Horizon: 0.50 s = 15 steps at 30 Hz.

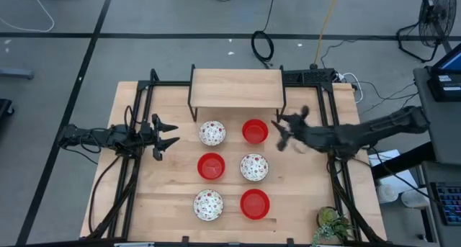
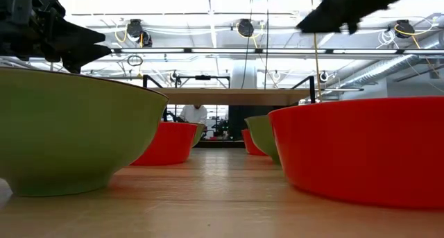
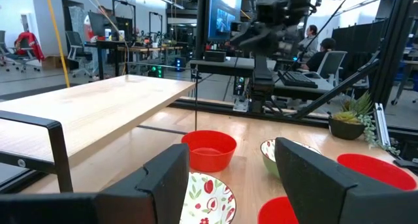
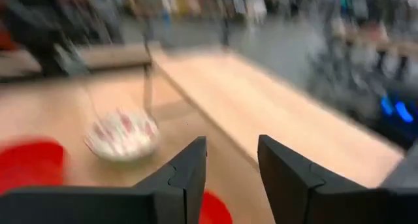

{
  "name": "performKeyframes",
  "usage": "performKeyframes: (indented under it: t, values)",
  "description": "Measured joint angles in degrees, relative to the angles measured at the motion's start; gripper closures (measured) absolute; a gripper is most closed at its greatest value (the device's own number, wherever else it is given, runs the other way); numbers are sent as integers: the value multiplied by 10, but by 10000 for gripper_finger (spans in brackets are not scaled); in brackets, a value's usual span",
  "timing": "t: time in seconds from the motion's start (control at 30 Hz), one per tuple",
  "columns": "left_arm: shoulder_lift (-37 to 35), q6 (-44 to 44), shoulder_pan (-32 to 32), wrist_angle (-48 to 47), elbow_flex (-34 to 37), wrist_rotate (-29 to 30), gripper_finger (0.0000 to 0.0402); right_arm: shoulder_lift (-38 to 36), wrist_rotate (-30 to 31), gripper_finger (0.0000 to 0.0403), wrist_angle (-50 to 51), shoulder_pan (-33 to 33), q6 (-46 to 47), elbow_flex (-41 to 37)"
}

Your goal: Pick & Place Mini bowls

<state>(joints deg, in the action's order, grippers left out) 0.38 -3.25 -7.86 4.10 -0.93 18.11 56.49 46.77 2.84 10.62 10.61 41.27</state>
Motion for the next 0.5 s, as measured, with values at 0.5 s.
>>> performKeyframes:
  t: [0.5]
  values:
    - [0, 0, 0, 0, 0, 0, 172, 307, -421, 196, 291, -186, 322, 181]
